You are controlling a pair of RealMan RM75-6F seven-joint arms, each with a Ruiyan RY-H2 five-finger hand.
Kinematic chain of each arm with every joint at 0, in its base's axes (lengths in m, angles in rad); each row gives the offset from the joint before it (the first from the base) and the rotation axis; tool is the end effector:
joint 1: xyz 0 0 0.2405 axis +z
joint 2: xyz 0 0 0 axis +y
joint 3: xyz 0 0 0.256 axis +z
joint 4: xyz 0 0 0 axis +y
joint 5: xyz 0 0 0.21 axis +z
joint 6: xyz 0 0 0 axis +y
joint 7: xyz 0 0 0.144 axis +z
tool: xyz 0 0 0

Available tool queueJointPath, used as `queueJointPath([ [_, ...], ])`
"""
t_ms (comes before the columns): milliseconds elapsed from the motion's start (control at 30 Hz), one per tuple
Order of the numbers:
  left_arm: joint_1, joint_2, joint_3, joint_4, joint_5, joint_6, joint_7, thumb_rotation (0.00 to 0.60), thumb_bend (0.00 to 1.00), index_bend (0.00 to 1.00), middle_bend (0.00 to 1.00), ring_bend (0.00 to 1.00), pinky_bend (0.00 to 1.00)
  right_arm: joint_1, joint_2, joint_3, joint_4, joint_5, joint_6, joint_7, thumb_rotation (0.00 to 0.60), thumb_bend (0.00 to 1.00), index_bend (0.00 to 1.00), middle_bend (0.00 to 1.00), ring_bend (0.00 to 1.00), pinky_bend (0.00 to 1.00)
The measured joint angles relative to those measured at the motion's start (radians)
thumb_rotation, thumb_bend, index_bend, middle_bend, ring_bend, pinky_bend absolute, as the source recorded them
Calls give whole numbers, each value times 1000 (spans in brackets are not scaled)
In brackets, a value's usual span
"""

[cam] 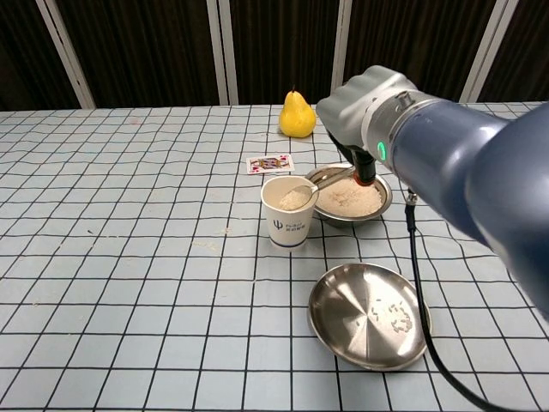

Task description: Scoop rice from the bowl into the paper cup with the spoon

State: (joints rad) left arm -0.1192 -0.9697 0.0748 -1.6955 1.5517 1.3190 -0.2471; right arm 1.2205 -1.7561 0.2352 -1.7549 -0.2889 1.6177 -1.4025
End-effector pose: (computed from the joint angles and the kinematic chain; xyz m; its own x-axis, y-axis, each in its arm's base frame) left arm -0.3150 0.1594 0.1600 0.2325 0.2778 0.9321 0.9709 -0.0097 -0.2392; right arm -0.0196 -0.3226 -0.0305 0.8716 -0.1384 0.4702 -0.4893 -0.1900 0.8511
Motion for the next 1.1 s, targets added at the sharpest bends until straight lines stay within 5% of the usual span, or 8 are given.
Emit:
queueJointPath([
  [700,-2,5,3,-5,-3,-5,-11,600,21,0,0,0,0,-54,-21,-241,157,-467,-43,12,600,557,675,964,999,981],
  [1100,-3,6,4,-7,-4,-8,-12,600,21,0,0,0,0,-117,1,-286,242,-637,-102,14,600,557,675,965,999,980],
])
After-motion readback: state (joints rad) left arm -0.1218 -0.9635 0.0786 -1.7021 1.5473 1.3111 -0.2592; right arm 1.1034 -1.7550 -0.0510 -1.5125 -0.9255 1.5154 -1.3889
